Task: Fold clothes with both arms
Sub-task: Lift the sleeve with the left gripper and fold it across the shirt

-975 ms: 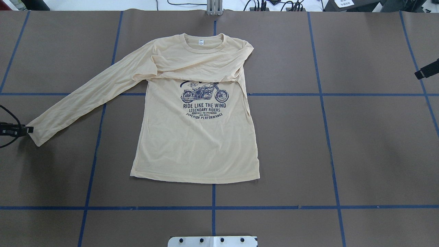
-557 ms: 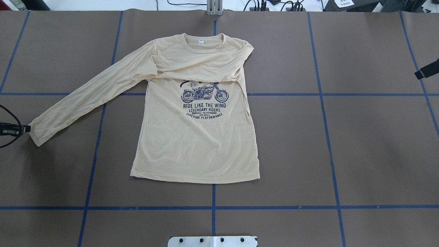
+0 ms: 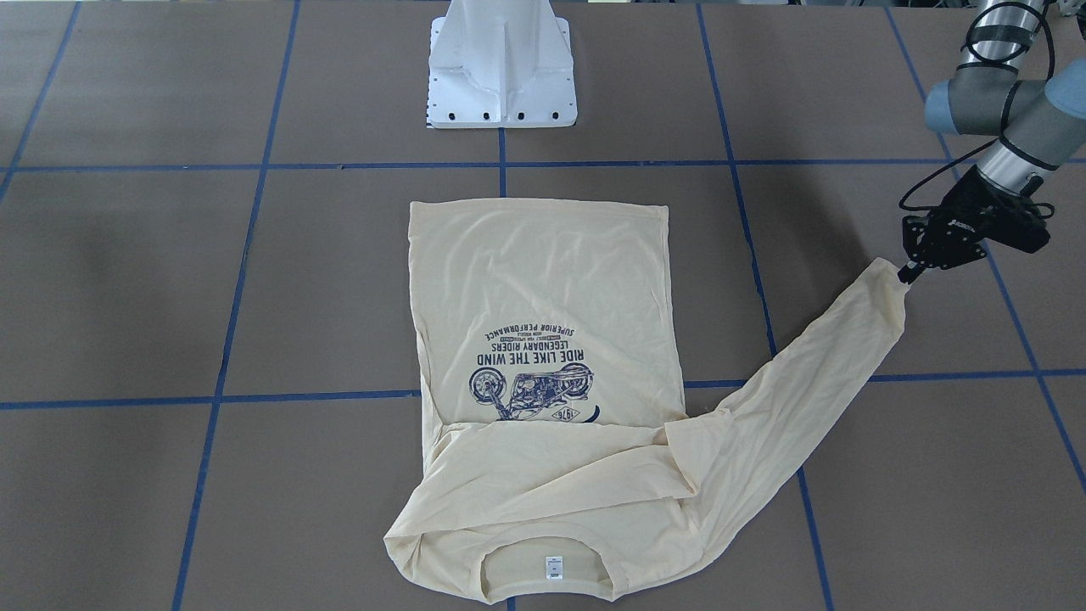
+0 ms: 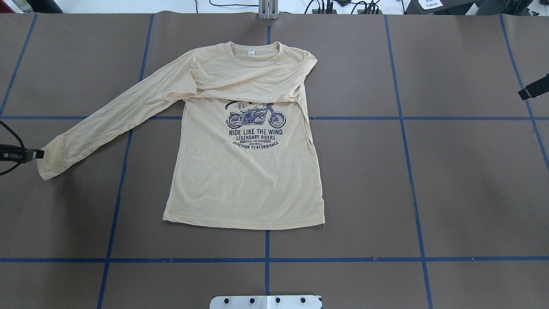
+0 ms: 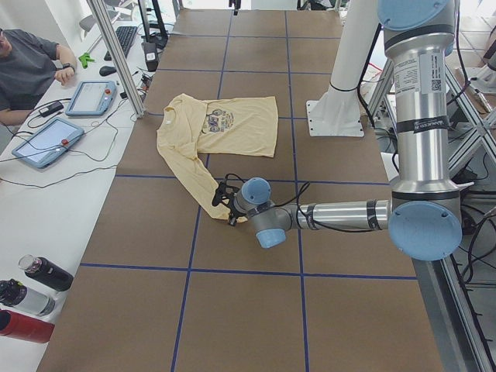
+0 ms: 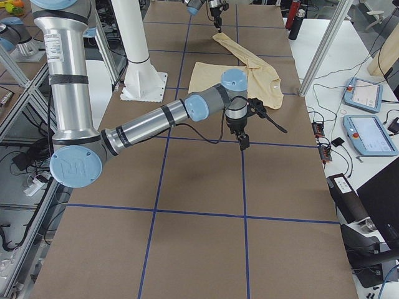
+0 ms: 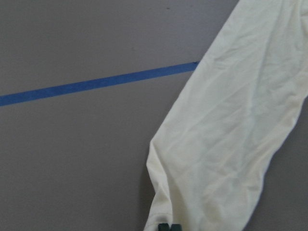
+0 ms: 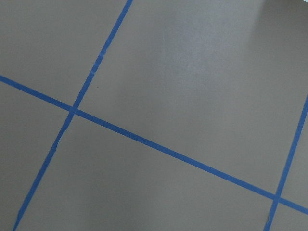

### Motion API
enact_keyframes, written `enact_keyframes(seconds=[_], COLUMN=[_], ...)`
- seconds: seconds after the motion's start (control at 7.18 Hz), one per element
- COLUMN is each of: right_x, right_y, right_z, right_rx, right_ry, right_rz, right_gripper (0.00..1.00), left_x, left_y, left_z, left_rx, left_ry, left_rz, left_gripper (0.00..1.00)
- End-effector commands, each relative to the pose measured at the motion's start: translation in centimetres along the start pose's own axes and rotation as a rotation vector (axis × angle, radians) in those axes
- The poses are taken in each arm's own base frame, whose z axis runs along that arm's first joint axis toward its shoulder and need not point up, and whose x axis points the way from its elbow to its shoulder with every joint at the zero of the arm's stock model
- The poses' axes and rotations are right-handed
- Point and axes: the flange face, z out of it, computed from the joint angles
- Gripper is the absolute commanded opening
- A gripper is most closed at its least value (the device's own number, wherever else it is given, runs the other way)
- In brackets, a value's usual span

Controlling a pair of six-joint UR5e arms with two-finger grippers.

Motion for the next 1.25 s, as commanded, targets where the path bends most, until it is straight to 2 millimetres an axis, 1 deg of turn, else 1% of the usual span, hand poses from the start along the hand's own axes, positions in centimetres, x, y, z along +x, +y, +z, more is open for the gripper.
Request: enact_keyframes(seconds=[0.0, 0.14, 0.28, 0.42, 0.56, 0.7, 0.84, 0.97, 1.11], right_x=[0.7, 1.0, 1.1, 1.2, 1.2, 1.3, 1.3, 1.2, 1.4], right_y=[-0.1, 0.0, 0.1, 0.3, 0.3, 0.3, 0.2, 0.1, 0.1], right_z=[0.9, 1.3, 1.4, 1.5, 1.5, 1.6, 1.6, 1.6, 1.8], right_rx=[0.009, 0.012, 0.01, 0.007, 0.007, 0.006, 0.006, 0.006, 0.003], right_ry=[-0.001, -0.002, -0.003, -0.003, -0.004, -0.004, -0.004, -0.004, -0.005], right_rz=[-0.005, -0.008, -0.006, -0.004, -0.003, -0.002, -0.002, -0.002, 0.0], right_gripper=[1.0, 1.0, 1.0, 1.0, 1.0, 1.0, 1.0, 1.0, 1.0], left_x=[7.2, 12.5, 17.5, 22.5, 26.6, 30.5, 33.2, 35.3, 39.2], left_y=[-7.0, -11.8, -17.0, -21.6, -24.8, -27.6, -30.1, -32.7, -36.6], left_z=[-2.6, -3.3, -3.4, -3.6, -4.2, -4.9, -5.2, -4.4, -3.8], left_rx=[-0.031, -0.05, -0.059, -0.077, -0.105, -0.111, -0.098, -0.092, -0.086], left_ry=[-0.017, -0.038, -0.062, -0.077, -0.101, -0.101, -0.087, -0.084, -0.075], left_rz=[-0.04, -0.059, -0.074, -0.089, -0.11, -0.122, -0.113, -0.144, -0.177], left_gripper=[0.0, 0.0, 0.0, 0.0, 0.0, 0.0, 0.0, 0.0, 0.0])
